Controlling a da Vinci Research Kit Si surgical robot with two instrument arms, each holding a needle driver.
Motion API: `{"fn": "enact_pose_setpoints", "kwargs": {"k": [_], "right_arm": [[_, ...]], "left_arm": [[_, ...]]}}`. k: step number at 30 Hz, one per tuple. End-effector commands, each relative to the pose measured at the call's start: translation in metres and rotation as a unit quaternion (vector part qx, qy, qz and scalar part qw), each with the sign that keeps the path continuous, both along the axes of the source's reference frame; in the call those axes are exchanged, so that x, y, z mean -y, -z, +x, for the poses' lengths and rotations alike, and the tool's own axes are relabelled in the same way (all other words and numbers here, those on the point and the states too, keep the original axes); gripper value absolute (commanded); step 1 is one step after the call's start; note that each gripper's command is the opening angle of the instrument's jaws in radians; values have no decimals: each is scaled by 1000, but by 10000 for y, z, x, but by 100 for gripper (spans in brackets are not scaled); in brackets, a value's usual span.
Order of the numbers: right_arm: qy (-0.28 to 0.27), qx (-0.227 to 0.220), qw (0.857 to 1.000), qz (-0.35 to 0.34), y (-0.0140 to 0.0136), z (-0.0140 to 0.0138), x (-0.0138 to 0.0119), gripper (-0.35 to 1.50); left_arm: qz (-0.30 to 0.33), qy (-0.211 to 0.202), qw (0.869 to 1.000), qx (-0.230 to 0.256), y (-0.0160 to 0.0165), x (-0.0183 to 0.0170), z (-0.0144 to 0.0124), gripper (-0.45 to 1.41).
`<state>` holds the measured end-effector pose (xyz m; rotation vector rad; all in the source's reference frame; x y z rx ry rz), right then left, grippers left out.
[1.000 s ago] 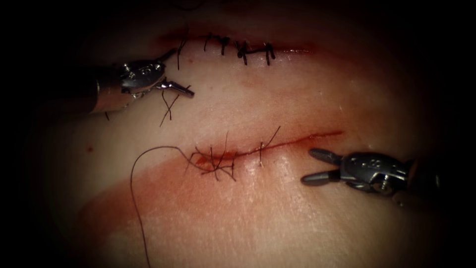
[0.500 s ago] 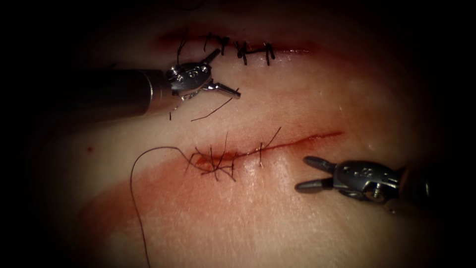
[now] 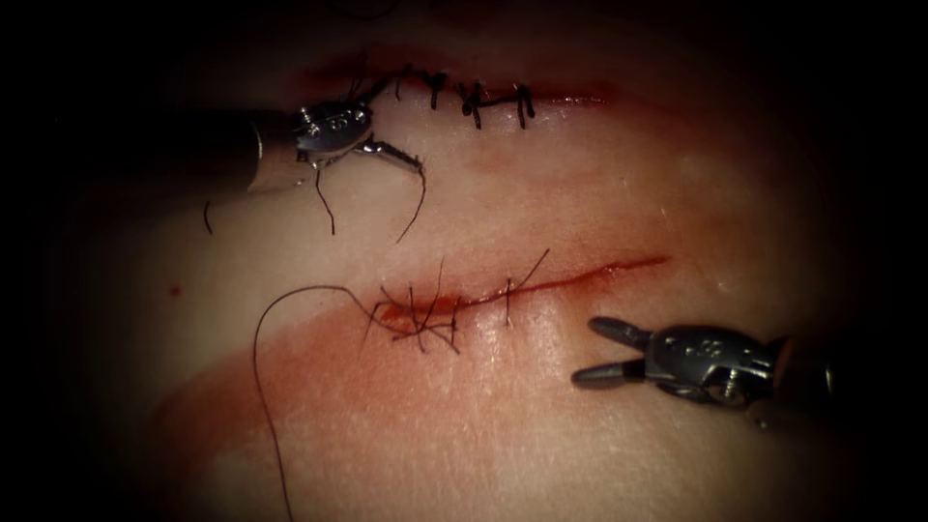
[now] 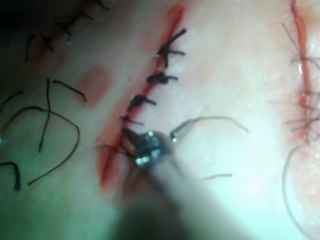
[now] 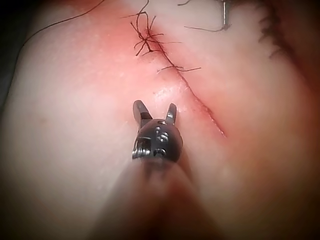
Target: Wound Closure
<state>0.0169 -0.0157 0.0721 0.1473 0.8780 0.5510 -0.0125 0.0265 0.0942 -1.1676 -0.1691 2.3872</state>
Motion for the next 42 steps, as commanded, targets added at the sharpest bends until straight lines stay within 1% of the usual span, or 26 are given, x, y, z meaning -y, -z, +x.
{"fn": "enact_pose_setpoints", "kwargs": {"k": [1, 8, 12, 15, 16, 19, 24, 30, 33, 34, 35, 37, 38, 42], "right_arm": [[1, -1, 1000, 2, -5, 6, 8, 148], [3, -2, 1000, 3, -7, 8, 9, 148], [7, -1, 1000, 5, -6, 6, 10, 148], [9, 1, 1000, 6, -5, 5, 11, 148], [10, 1, 1000, 6, -4, 5, 12, 148], [9, 1, 1000, 6, -3, 6, 13, 148], [8, 1, 1000, 6, -4, 11, 13, 148], [10, -1, 1000, 7, -4, 11, 15, 148], [11, -2, 1000, 6, -4, 10, 17, 148], [11, -2, 1000, 6, -4, 10, 18, 148], [11, -2, 1000, 6, -5, 10, 18, 148], [10, -1, 1000, 6, -5, 11, 18, 148], [11, -2, 1000, 6, -5, 12, 18, 148], [12, -3, 1000, 6, -5, 13, 19, 148]], "left_arm": [[2, 0, 1000, 1, -3, -2, -2, 125], [9, 3, 1000, 12, 22, -2, 10, 123], [1, -12, 1000, 16, 44, -2, 16, 121], [-3, -36, 999, 11, 63, 6, 25, 121], [1, -55, 998, 3, 71, 10, 29, 121], [6, -90, 996, -14, 87, 17, 38, 121], [-27, -110, 993, -43, 103, 14, 58, 121], [-45, -136, 985, -98, 104, 19, 76, 119], [-57, -163, 976, -131, 102, 28, 85, 119], [-68, -180, 968, -163, 100, 34, 92, 119], [-79, -186, 963, -178, 95, 36, 95, 119], [-94, -198, 954, -205, 89, 39, 95, 119], [-102, -207, 947, -225, 80, 45, 92, 119], [-111, -230, 933, -253, 55, 59, 86, 119]]}}
